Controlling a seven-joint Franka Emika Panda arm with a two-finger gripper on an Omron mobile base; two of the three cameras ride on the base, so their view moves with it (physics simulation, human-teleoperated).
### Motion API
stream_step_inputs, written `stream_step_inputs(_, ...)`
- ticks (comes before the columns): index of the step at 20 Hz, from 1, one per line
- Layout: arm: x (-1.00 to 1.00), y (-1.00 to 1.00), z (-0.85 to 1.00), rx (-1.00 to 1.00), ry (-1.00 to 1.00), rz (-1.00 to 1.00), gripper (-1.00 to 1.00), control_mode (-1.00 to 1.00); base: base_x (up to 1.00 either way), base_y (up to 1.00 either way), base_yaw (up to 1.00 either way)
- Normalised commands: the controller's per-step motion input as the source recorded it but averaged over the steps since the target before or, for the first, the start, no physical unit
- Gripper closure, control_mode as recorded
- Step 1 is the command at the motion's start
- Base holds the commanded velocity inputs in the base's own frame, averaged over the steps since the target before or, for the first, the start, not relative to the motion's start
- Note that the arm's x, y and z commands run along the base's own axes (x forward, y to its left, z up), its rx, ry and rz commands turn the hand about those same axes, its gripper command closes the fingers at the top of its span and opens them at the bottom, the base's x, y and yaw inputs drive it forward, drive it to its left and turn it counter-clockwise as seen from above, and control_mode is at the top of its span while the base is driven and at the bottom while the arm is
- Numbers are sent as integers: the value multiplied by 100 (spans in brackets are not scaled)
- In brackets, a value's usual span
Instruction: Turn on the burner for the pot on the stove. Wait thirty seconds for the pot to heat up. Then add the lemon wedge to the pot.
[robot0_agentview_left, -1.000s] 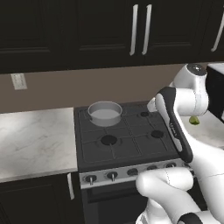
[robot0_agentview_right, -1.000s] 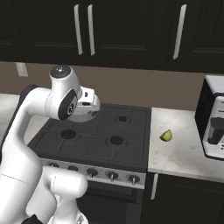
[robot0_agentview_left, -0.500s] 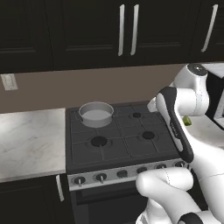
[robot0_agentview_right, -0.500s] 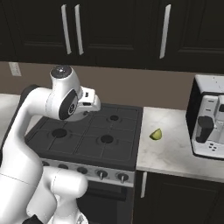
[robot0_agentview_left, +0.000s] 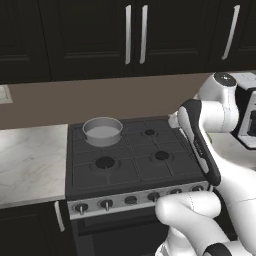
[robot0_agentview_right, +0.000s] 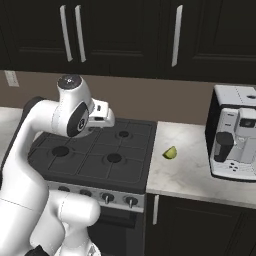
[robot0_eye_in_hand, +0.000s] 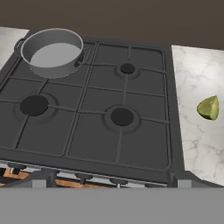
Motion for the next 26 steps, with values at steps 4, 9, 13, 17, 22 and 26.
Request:
stream_step_inputs(4,0,0,0,0,0,0,-100,100,0,-9,0)
stream_step_inputs(9,0,0,0,0,0,0,-100,-100,0,0,0)
stream_step_inputs(13,0,0,0,0,0,0,-100,-100,0,0,0)
stream_step_inputs(17,0,0,0,0,0,0,-100,-100,0,0,0)
stream_step_inputs(22,-3,13,0,-1,1,0,-100,-100,0,0,0)
stream_step_inputs(26,-1,59,-19,-9,0,0,-100,-100,0,0,0)
